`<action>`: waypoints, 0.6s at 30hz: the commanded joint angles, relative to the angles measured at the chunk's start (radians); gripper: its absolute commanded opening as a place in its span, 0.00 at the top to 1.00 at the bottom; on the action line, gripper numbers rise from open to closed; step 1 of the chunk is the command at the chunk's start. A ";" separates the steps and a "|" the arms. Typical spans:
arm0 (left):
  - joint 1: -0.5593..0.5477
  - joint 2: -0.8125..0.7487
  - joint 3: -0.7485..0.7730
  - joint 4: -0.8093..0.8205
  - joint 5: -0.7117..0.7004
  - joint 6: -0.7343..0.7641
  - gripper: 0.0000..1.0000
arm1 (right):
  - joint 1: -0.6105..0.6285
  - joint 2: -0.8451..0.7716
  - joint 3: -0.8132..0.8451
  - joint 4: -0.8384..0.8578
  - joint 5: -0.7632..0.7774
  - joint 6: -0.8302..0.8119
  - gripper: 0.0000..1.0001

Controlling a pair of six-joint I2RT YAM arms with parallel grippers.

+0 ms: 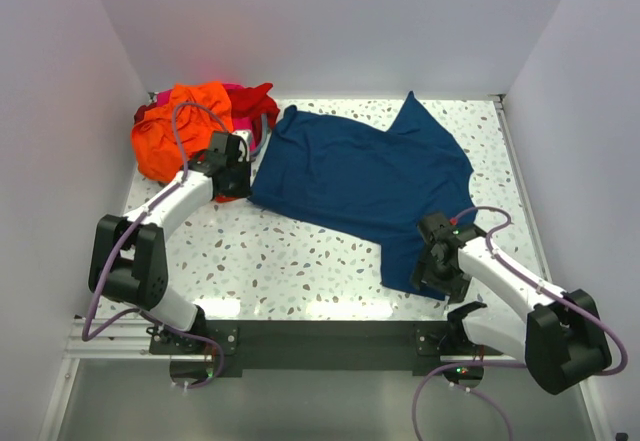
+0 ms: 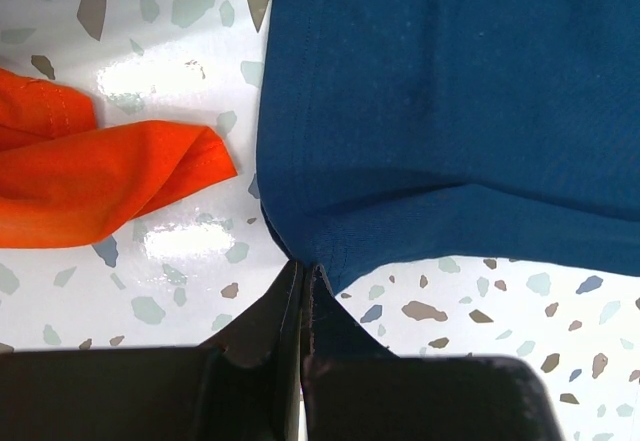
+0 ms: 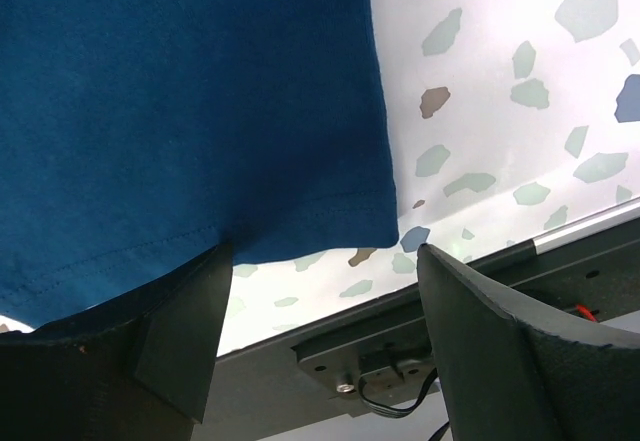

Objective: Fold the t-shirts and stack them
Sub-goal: Fold the tshirt

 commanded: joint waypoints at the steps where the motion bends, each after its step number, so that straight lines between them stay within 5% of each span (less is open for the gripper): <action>1: 0.005 -0.031 -0.007 0.032 0.023 0.003 1.00 | 0.006 -0.002 0.003 0.019 -0.003 0.042 0.23; 13: 0.005 -0.032 -0.010 0.032 0.020 0.003 1.00 | 0.009 -0.051 -0.072 0.084 0.000 0.103 0.28; 18: 0.005 -0.035 -0.013 0.031 0.017 0.003 1.00 | 0.007 -0.059 -0.075 0.088 0.005 0.114 0.43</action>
